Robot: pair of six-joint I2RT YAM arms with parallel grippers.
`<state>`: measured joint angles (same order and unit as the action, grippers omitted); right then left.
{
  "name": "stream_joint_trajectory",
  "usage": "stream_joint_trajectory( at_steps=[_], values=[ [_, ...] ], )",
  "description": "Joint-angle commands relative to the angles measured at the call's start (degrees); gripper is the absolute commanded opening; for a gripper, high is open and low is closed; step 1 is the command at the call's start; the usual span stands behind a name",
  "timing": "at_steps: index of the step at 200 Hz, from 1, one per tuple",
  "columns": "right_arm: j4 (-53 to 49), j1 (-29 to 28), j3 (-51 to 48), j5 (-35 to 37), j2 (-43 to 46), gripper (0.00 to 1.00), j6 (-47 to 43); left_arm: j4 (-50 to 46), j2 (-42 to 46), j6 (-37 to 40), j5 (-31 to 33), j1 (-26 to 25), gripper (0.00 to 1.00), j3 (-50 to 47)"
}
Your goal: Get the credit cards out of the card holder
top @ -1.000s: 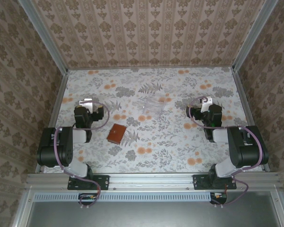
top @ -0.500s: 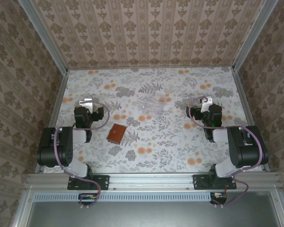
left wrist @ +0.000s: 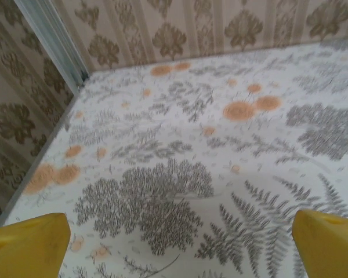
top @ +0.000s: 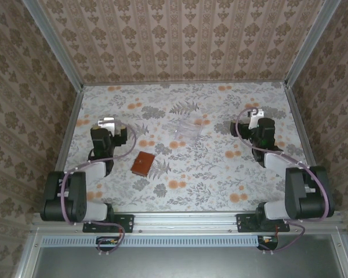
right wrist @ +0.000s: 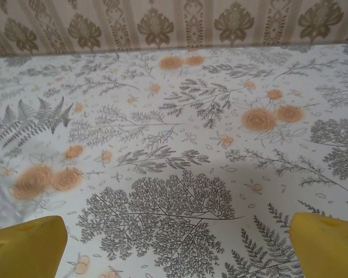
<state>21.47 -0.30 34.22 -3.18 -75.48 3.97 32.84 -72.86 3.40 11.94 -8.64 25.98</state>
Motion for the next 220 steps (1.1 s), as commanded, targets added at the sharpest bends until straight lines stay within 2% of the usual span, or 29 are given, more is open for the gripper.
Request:
stream_joint_trajectory(
  at_steps=[1,53,86,110,135,173,220],
  values=[
    [-15.54,-1.48,3.27,1.75,3.18,0.98,4.32,-11.86,4.97,-1.62,5.46,-3.13,1.00,3.25],
    [-34.45,-5.13,11.88,-0.92,2.96,0.87,12.01,-38.73,12.01,-13.08,2.20,-7.84,1.00,12.67],
    [-39.84,-8.22,16.45,-4.75,0.08,0.76,17.84,-50.42,10.42,-18.09,-4.47,-8.60,1.00,18.73],
    [-42.05,-11.82,19.94,-3.34,-3.79,0.69,22.57,-56.09,6.85,-19.39,-9.19,-9.44,1.00,22.56],
    [-42.51,-14.87,23.73,-3.48,-10.27,0.60,29.19,-60.26,2.60,-19.43,-13.79,-10.23,0.98,25.26],
    [-44.86,-19.42,31.77,0.37,-18.49,0.58,33.93,-59.76,0.15,-21.92,-15.67,-11.12,0.97,23.89],
    [-47.42,-22.12,41.49,3.30,-27.36,0.50,35.47,-55.74,-2.24,-25.44,-17.55,-13.26,0.96,20.68]
  ],
)
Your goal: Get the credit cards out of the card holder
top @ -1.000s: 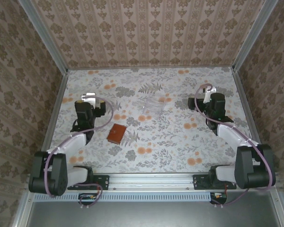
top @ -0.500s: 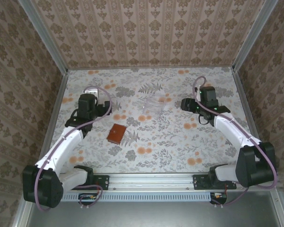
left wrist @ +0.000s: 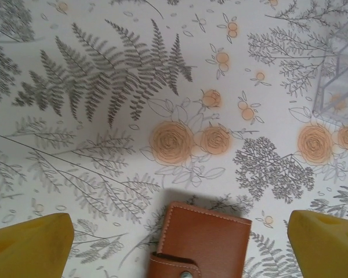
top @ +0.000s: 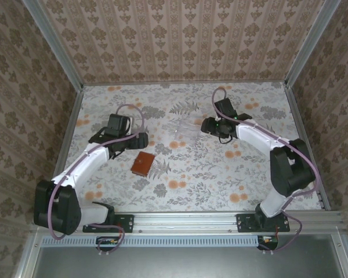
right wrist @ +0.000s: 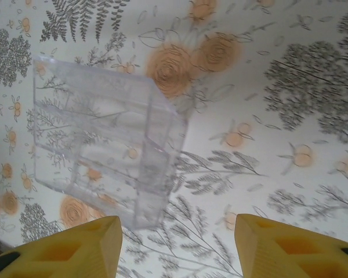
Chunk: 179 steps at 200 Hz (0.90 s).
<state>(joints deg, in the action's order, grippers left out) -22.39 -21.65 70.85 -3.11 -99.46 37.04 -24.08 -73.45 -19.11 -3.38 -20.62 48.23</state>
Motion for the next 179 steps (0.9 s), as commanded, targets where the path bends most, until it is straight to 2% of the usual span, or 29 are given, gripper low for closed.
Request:
stream_joint_trajectory(
  at_steps=[1,32,91,143,179],
  values=[
    [-3.63,-0.85,5.06,3.30,-3.47,0.50,2.41,1.20,-1.76,-2.93,-2.24,-1.32,0.96,-1.65],
    [-5.16,-1.00,10.33,4.65,-7.96,0.42,1.88,1.10,-4.37,-2.16,-1.72,-1.87,0.94,-1.69],
    [-8.01,-0.96,18.98,4.58,-16.15,0.33,0.80,0.81,-5.37,-1.46,-2.78,-1.91,0.93,-1.27],
    [-11.27,-0.60,19.97,7.82,-16.89,0.32,-0.24,-1.05,-5.21,-0.52,-1.37,-1.96,0.93,0.19],
    [-10.59,-0.59,20.38,6.58,-17.94,0.30,-0.56,-2.79,-5.31,-0.31,-0.17,-1.95,0.93,1.50]
  ],
)
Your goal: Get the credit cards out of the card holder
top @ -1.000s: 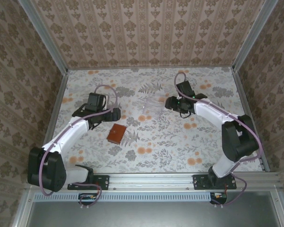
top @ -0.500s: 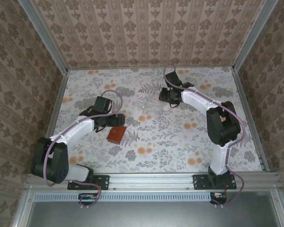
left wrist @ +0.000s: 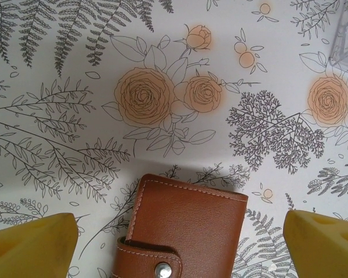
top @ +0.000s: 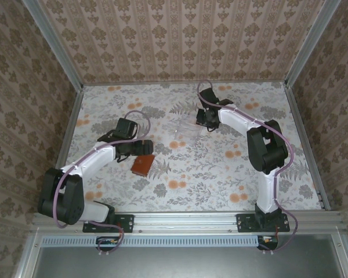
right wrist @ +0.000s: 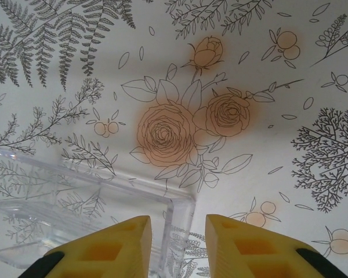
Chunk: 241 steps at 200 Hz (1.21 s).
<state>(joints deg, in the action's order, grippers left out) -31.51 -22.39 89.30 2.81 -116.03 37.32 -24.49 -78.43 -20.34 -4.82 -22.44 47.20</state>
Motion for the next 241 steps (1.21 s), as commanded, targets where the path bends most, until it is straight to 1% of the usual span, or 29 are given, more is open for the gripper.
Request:
stream_joint_trajectory(
  at_steps=[1,20,29,50,66,119,187,241],
  values=[
    [-1.42,0.16,1.89,0.59,-1.47,0.30,-0.85,-2.43,-0.36,0.96,1.29,-0.15,0.93,2.54],
    [-0.97,0.13,2.25,-0.27,-2.36,0.27,-0.66,-2.75,-0.39,1.22,1.56,-0.08,0.93,2.63],
    [-0.75,0.16,2.21,-0.51,-2.51,0.23,-0.63,-2.84,-0.52,1.34,1.43,-0.10,0.93,2.52],
    [-0.57,0.16,2.04,-0.70,-2.54,0.22,-0.67,-3.49,-1.36,1.79,0.17,-0.15,0.93,2.81],
    [-0.66,0.15,1.93,-0.56,-2.54,0.18,-0.84,-4.02,-1.92,1.88,-0.51,-0.15,0.93,3.08],
    [-2.13,0.31,1.98,0.99,-1.34,0.12,-2.96,-4.57,-2.68,1.74,-0.10,-0.42,0.93,2.87],
    [-6.83,1.05,2.49,3.07,0.62,0.08,-8.40,-5.68,-2.86,1.19,0.72,-1.90,0.93,3.07],
    [-7.59,1.07,2.13,4.35,-0.22,0.09,-10.40,-7.15,-2.70,0.61,1.76,-3.31,0.94,2.45]
  ],
)
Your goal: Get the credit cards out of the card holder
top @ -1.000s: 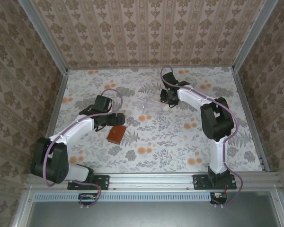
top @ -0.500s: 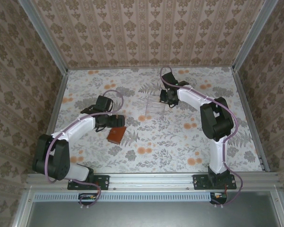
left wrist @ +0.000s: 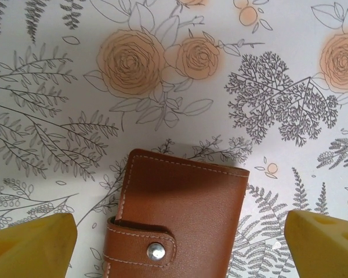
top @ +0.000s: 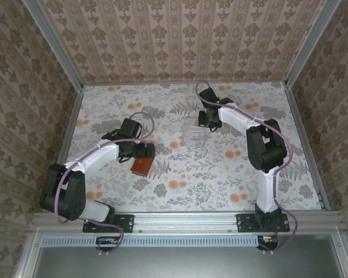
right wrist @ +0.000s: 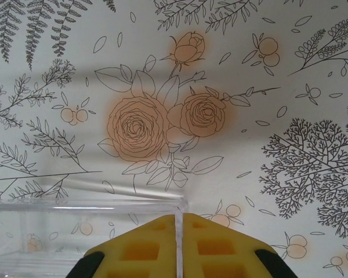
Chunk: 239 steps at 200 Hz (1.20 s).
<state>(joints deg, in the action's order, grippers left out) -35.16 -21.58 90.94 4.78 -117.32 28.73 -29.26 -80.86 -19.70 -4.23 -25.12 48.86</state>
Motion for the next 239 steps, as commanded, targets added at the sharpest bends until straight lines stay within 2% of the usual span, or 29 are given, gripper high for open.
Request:
stream_joint_trajectory(
  at_steps=[1,66,145,192,239],
  values=[
    [-3.90,0.25,0.52,2.41,1.05,0.09,-1.83,-2.38,-0.31,-0.05,1.21,-0.63,0.94,0.75],
    [-2.30,0.24,-0.27,1.25,0.85,0.15,-2.83,-3.69,-0.75,-0.71,1.90,-2.47,0.96,0.01],
    [-3.78,0.09,-0.99,-0.40,6.67,0.31,-2.36,-7.31,-4.20,0.27,4.23,-2.48,0.98,0.39],
    [-4.75,-0.76,-2.75,-0.78,12.89,0.38,-1.75,-5.22,-7.11,1.14,-0.46,-2.52,0.98,-0.43],
    [-4.26,-1.59,-8.59,-1.50,19.90,0.39,-0.22,-5.15,-6.06,-0.61,-2.62,-4.99,0.90,-1.13]
  ],
)
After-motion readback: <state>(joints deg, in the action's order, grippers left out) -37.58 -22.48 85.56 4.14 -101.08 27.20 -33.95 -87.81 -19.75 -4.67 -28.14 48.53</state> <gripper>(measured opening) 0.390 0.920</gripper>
